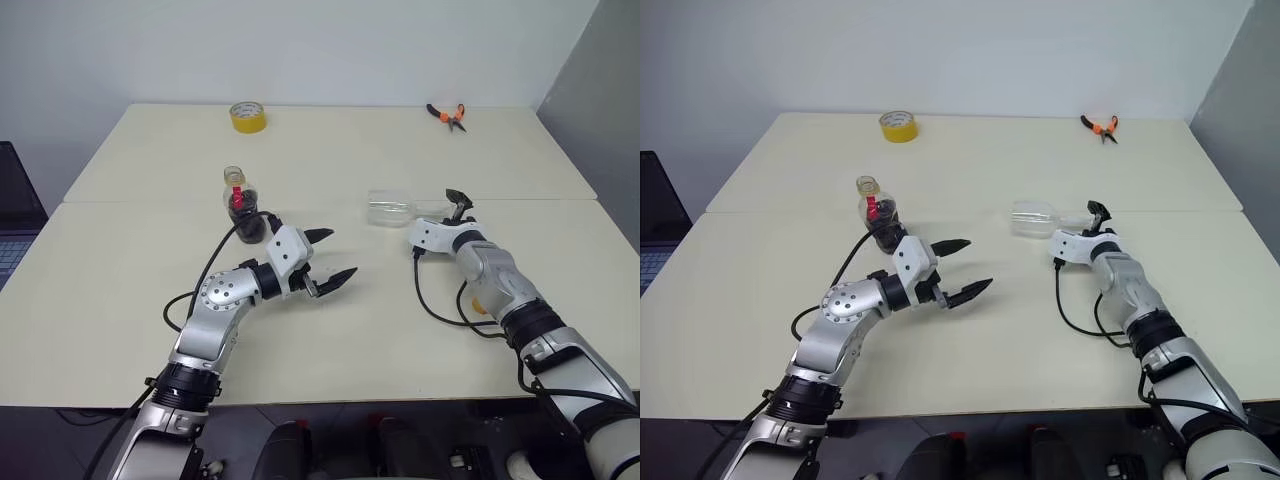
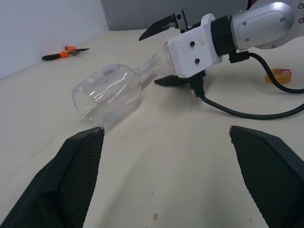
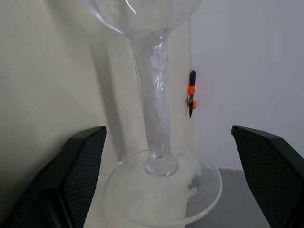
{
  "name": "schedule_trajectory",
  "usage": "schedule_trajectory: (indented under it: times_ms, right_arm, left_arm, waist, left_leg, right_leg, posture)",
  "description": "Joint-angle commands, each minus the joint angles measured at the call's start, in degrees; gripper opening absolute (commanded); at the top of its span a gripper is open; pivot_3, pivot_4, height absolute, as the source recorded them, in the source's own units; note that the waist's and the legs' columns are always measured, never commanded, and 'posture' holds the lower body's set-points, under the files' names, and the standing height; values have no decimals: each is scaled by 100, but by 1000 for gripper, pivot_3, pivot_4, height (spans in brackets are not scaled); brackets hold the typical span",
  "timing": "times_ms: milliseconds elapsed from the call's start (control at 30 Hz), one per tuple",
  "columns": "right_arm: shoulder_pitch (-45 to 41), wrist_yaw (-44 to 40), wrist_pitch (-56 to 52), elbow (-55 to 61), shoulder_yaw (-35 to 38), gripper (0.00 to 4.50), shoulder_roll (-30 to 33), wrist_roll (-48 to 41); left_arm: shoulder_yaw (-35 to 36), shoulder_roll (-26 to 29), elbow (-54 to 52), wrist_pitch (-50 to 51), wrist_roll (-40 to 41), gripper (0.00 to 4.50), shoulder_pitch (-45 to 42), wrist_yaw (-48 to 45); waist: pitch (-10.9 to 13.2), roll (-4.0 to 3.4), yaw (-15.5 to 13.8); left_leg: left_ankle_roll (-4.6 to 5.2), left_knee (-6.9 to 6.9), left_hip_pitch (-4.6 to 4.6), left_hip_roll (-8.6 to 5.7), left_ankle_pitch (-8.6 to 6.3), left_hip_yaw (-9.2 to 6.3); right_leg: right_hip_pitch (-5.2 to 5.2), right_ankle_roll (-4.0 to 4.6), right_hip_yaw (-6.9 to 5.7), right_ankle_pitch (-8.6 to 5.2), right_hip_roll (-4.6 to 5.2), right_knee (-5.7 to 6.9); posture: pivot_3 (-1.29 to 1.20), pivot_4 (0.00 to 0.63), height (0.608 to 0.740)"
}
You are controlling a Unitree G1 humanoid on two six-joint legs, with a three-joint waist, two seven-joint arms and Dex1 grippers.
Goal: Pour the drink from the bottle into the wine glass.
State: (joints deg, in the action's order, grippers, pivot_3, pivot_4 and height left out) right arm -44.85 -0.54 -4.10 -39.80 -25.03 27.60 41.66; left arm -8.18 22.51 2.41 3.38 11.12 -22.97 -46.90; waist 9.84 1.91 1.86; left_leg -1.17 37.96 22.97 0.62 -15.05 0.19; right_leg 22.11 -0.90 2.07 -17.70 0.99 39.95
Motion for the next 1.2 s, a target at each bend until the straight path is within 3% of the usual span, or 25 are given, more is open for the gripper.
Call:
schedule_trajectory:
  times_ms: [33,100,433,600,700,867,1033,1200]
  right_arm:
    - [-360,145,47,-328,-121,4326,-216,132]
    - [-482,164,62,-532,-155,3897,-363,118]
    - [-838,362,48,-878,-34,258,-626,-46]
    - [-533,220,-182,127,312,148,-425,-251]
    - [-12,-149,-380,1326,657,148,-344,-565]
    - [1403,-909,37,3139,1534,147,-939,-2412]
    - [2300,-1742,683,3664,1734,147,-1538,-3908]
    - [2303,-2208,1464,3054,1785,147,-2304,-4773]
  left_arm:
    - [-12,-56,-146,-69,-18,4488,-166,14]
    - [-20,-84,-126,-64,-27,4500,-199,25]
    - [0,-166,-89,-46,-68,4500,-240,64]
    - [97,-166,-209,65,-18,4500,-113,184]
    - [262,-110,-329,189,81,4500,20,297]
    - [803,374,-629,425,780,4500,557,-245]
    - [1197,925,-1037,1020,1549,4500,886,-771]
    - [1444,1465,-1453,1575,2021,4500,1234,-1178]
  waist:
    - [0,0,15]
    - [0,0,18]
    - [0,-1,15]
    - [1,-3,13]
    - [1,-3,0]
    - [1,-3,17]
    - [3,-6,13]
    - [4,-7,10]
  left_leg:
    - [1,0,-1,0,-1,1]
    - [7,-1,-3,2,-4,-1]
    - [7,-2,2,3,-4,5]
    - [7,-3,7,3,-4,4]
    - [8,-2,11,3,-5,4]
    - [10,-4,13,8,-6,-5]
    - [11,-5,9,10,-7,-9]
    - [12,-6,4,8,-7,-16]
  right_leg:
    - [0,0,1,0,0,1]
    - [0,1,0,0,-3,3]
    - [9,1,5,0,-1,3]
    - [15,1,6,0,-1,4]
    - [17,1,5,0,0,2]
    - [16,1,-4,0,-2,2]
    - [13,1,-6,0,-5,5]
    - [5,2,-13,0,-2,3]
  posture:
    - [0,150,740]
    - [0,150,740]
    - [0,150,740]
    - [0,150,740]
    - [0,150,740]
    - [0,150,740]
    - [0,150,740]
    - [0,150,740]
